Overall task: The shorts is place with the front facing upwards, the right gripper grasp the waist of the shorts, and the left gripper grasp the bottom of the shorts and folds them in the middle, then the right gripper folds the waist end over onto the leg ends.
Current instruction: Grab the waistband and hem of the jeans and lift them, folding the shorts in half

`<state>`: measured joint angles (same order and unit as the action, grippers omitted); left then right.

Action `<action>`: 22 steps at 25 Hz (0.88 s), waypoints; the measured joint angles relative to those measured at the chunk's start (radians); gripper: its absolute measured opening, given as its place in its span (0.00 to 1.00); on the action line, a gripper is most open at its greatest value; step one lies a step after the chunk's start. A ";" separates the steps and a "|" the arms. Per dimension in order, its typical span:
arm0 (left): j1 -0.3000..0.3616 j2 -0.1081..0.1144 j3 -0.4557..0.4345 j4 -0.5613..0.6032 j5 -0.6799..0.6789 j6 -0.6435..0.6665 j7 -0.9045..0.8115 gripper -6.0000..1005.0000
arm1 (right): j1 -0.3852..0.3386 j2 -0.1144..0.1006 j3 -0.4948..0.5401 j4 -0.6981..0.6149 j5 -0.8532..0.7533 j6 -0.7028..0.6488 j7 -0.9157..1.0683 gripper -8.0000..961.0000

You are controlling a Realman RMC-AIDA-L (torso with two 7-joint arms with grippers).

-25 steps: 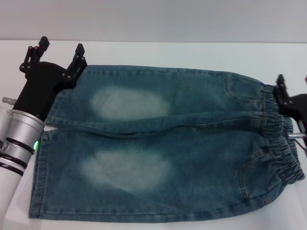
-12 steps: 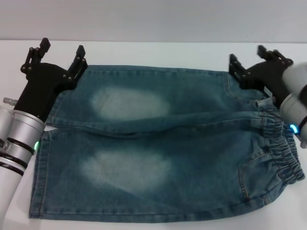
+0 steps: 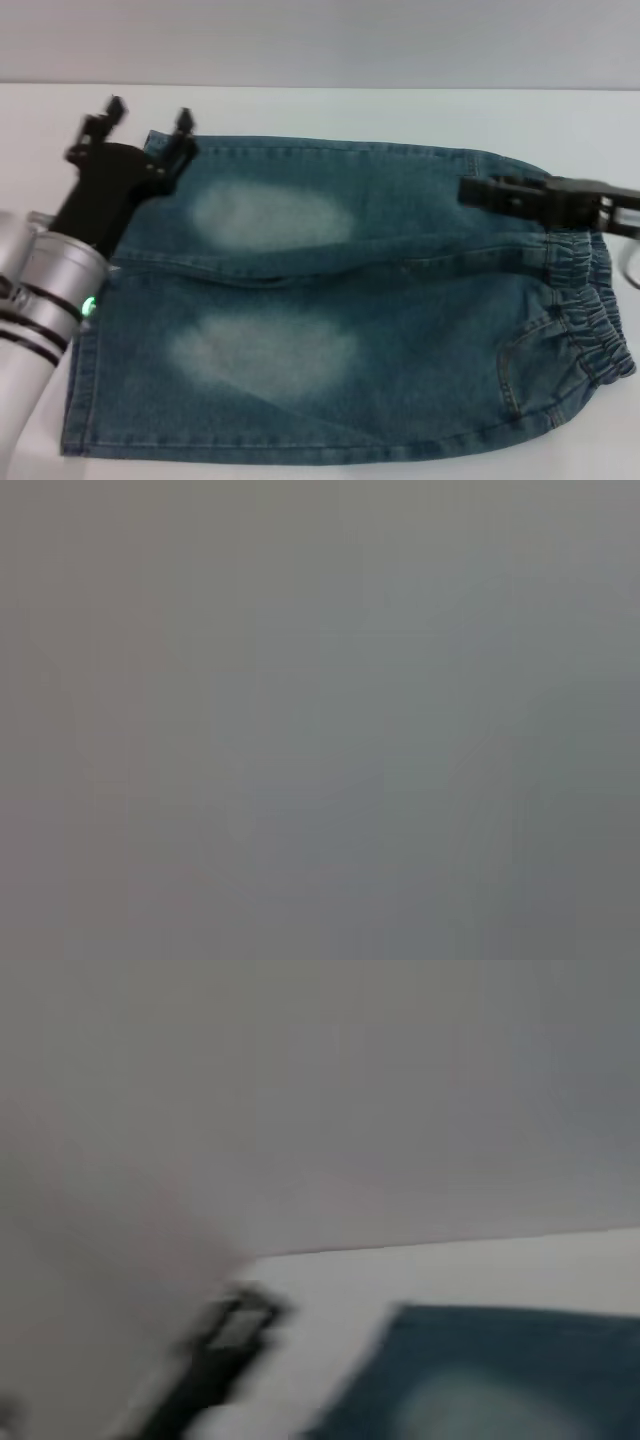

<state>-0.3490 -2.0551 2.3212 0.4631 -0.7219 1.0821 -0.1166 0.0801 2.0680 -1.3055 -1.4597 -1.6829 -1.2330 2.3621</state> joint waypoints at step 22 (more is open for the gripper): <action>0.167 0.302 -0.062 1.097 0.739 -1.312 -0.941 0.83 | -0.114 0.002 0.499 0.238 0.021 -0.422 -0.035 0.68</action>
<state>-0.1819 -1.7527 2.2589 1.5600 0.0168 -0.2303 -1.0576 -0.0337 2.0705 -0.8067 -1.2217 -1.6615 -1.6546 2.3271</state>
